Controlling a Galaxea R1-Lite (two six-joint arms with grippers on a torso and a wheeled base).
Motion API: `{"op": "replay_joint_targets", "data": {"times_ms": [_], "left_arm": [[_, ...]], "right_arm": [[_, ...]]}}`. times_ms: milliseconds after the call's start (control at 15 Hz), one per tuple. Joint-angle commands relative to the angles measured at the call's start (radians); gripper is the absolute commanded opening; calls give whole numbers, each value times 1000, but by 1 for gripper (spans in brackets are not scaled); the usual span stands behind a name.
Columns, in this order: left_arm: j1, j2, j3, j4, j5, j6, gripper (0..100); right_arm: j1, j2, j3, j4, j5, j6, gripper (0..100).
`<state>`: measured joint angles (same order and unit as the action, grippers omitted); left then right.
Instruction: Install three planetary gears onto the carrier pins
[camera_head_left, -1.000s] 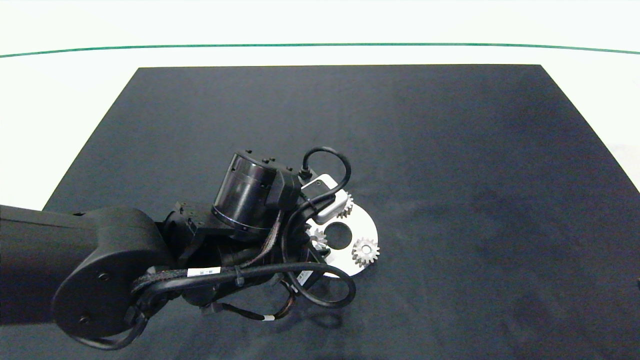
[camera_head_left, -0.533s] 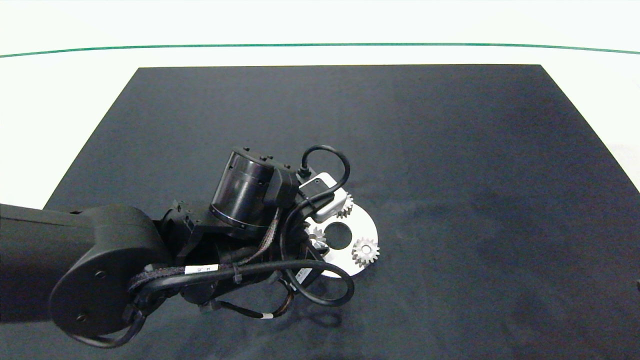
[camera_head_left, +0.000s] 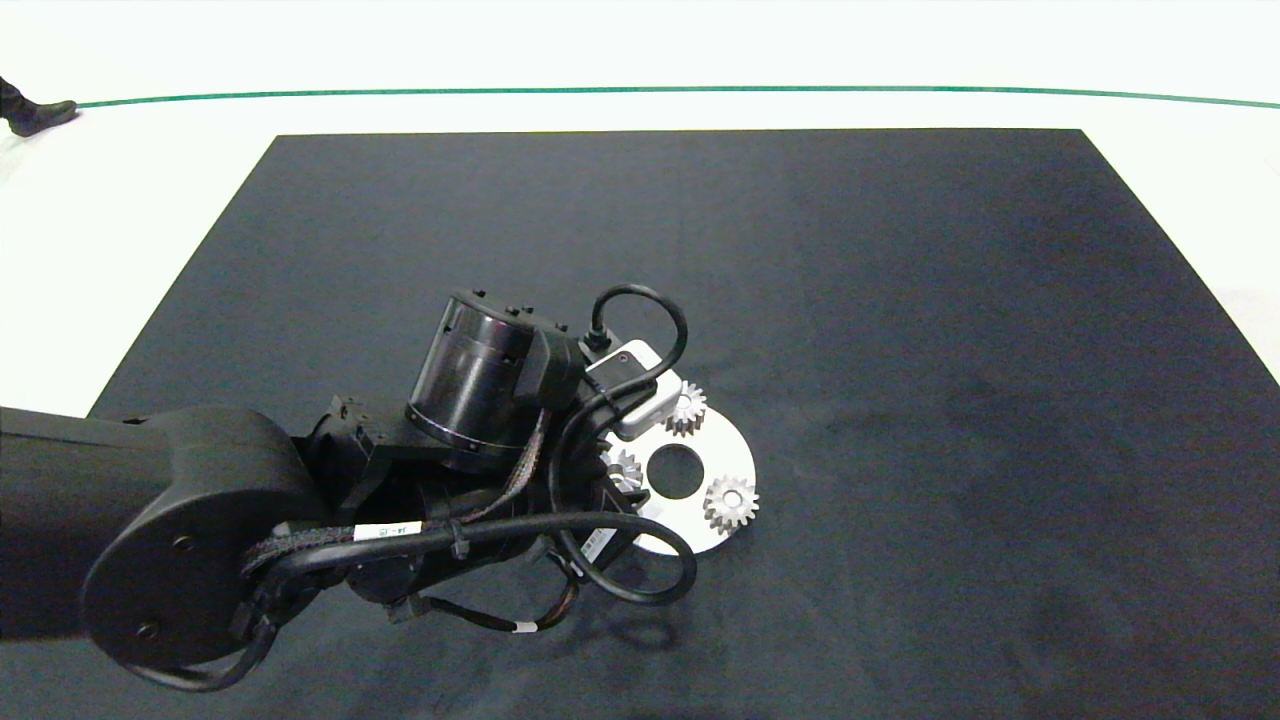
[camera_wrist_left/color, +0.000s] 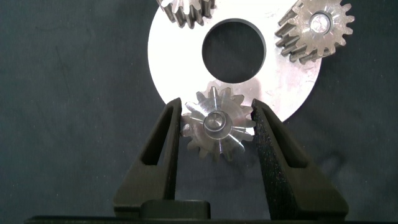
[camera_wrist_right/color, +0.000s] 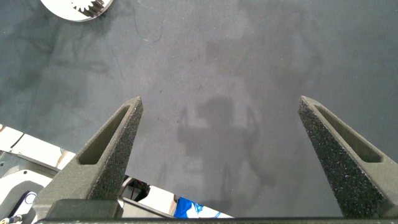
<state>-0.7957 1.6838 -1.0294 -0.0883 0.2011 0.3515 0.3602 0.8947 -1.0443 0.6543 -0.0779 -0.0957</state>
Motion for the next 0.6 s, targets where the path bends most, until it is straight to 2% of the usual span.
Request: {"op": "replay_joint_targets", "data": {"times_ms": [67,600], "left_arm": [[-3,-1,6,-2,1,0,0],[-2,8,6,-5,-2,0,0]], "right_arm": [[0,-2,-2,4,0,-1,100],[0,0,-3,4,0,-1,100]]}}
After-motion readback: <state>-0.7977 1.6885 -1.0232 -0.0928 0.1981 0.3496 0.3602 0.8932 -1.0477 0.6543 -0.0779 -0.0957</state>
